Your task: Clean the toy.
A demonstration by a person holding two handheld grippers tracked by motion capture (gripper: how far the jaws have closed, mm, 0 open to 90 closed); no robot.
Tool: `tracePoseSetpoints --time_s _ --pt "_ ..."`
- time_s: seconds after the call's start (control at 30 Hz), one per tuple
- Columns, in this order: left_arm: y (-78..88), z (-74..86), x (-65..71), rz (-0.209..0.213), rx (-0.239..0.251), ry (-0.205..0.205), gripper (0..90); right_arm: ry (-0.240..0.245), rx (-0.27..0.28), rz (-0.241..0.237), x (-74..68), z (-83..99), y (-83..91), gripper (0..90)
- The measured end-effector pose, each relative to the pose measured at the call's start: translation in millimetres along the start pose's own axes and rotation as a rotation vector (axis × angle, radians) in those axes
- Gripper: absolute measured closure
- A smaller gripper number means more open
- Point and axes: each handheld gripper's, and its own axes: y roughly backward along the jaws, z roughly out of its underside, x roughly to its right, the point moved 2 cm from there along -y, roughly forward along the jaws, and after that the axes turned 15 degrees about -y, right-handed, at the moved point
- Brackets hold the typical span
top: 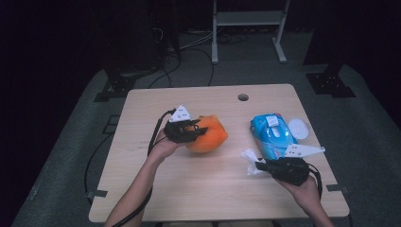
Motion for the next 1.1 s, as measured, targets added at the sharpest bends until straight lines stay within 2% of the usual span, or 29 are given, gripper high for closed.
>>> tracePoseSetpoints --time_s 0.17,0.3,0.37,0.5,0.63,0.83,0.87,1.1 --pt "-8.1 10.4 -10.8 -0.039 -0.029 0.007 58.1 -0.006 -0.018 0.021 6.1 2.9 -1.9 78.7" --pt "-13.1 18.4 -13.6 -0.064 -0.038 0.033 58.0 -0.004 -0.031 0.044 9.1 4.3 -5.0 78.7" --pt "-15.8 22.0 -13.6 -0.068 -0.046 0.033 57.8 0.007 -0.037 0.061 9.4 4.7 -6.8 78.7" --pt "-21.8 30.2 -12.5 -0.058 -0.081 0.033 56.8 0.022 -0.060 0.083 9.8 6.9 -11.1 78.7" --pt "-22.2 33.7 -12.2 -0.053 -0.068 0.052 55.5 0.032 -0.078 0.089 9.3 9.4 -14.8 78.6" --pt "-19.0 33.7 -13.1 -0.044 -0.077 0.066 44.1 0.044 -0.091 0.099 9.8 10.7 -17.9 78.5" --pt "-18.2 33.2 -13.2 -0.045 -0.076 0.072 40.3 0.047 -0.093 0.104 9.7 11.2 -18.4 78.4" --pt "-7.1 26.9 -12.5 -0.036 -0.036 0.078 36.0 0.048 -0.102 0.117 10.9 12.5 -21.8 74.1"
